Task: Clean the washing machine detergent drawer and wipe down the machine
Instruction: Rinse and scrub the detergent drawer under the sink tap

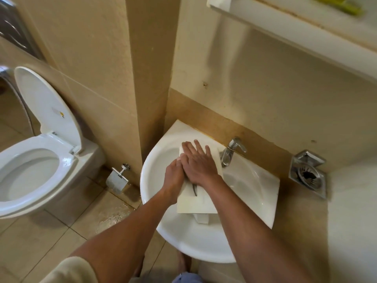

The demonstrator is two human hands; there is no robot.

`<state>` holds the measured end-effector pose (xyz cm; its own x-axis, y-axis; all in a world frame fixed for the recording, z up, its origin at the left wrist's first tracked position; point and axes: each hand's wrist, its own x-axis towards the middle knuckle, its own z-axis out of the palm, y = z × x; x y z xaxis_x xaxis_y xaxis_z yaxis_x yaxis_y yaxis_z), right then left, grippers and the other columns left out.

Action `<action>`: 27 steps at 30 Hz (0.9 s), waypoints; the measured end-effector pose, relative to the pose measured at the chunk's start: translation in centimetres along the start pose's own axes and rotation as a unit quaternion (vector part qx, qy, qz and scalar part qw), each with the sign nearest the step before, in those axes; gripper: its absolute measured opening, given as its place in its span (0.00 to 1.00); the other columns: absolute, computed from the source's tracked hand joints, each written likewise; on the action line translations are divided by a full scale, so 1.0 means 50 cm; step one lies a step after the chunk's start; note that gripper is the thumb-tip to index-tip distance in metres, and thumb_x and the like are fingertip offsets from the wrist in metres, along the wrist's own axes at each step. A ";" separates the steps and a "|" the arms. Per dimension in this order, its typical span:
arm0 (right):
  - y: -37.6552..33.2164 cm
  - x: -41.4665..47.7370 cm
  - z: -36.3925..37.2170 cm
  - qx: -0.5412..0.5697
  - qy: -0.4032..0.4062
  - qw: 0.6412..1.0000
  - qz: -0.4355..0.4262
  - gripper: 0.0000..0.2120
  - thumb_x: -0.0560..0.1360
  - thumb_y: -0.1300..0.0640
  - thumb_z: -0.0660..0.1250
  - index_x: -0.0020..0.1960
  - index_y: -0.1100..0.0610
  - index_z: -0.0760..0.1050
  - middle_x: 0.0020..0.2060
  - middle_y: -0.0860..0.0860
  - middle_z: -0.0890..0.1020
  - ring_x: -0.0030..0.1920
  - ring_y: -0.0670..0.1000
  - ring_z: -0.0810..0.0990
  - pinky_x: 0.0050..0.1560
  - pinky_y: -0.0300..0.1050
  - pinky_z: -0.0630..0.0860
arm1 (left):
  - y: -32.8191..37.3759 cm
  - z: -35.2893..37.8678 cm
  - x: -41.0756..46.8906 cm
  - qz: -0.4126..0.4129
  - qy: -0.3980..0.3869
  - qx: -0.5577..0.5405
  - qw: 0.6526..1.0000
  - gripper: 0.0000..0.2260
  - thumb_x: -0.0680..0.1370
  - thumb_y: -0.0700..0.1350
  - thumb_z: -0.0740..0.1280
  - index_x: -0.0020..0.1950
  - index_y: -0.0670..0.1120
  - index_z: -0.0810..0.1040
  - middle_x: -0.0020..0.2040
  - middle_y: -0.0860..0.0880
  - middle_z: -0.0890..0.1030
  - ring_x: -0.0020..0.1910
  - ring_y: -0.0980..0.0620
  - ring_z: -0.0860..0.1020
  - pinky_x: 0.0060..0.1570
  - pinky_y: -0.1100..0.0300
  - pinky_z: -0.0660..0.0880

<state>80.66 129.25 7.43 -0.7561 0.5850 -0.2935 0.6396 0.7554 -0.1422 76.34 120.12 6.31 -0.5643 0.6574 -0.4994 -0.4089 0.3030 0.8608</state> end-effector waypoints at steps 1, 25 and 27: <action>0.001 -0.014 0.004 0.001 -0.007 1.000 -0.029 0.27 0.85 0.47 0.38 0.82 0.50 0.45 0.82 0.46 0.48 0.80 0.48 0.39 0.79 0.54 0.37 | 0.003 -0.005 0.005 -0.006 0.002 -0.008 1.000 0.15 0.86 0.48 0.54 0.59 0.50 0.81 0.52 0.49 0.85 0.51 0.52 0.82 0.46 0.62 0.77; 0.149 -0.046 0.138 0.931 0.114 0.156 0.309 0.13 0.81 0.62 0.55 0.42 0.60 0.75 0.29 0.56 0.81 0.29 0.54 0.82 0.37 0.43 0.81 | 0.042 -0.039 -0.012 0.007 0.068 0.046 0.997 0.16 0.86 0.55 0.53 0.44 0.58 0.75 0.47 0.53 0.79 0.46 0.53 0.77 0.50 0.55 0.71; 0.153 -0.031 0.157 0.941 0.111 0.166 0.274 0.15 0.80 0.60 0.56 0.38 0.57 0.76 0.29 0.53 0.80 0.32 0.53 0.81 0.43 0.44 0.79 | 0.045 -0.039 -0.012 0.003 0.069 0.053 0.996 0.15 0.86 0.56 0.52 0.46 0.57 0.75 0.48 0.52 0.79 0.47 0.51 0.77 0.49 0.54 0.72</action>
<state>87.81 131.80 -0.64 -0.3647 0.5679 -0.7379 -0.6266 -0.7359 -0.2567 74.36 119.08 8.33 -0.6629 0.5608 -0.4960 -0.3305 0.3751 0.8660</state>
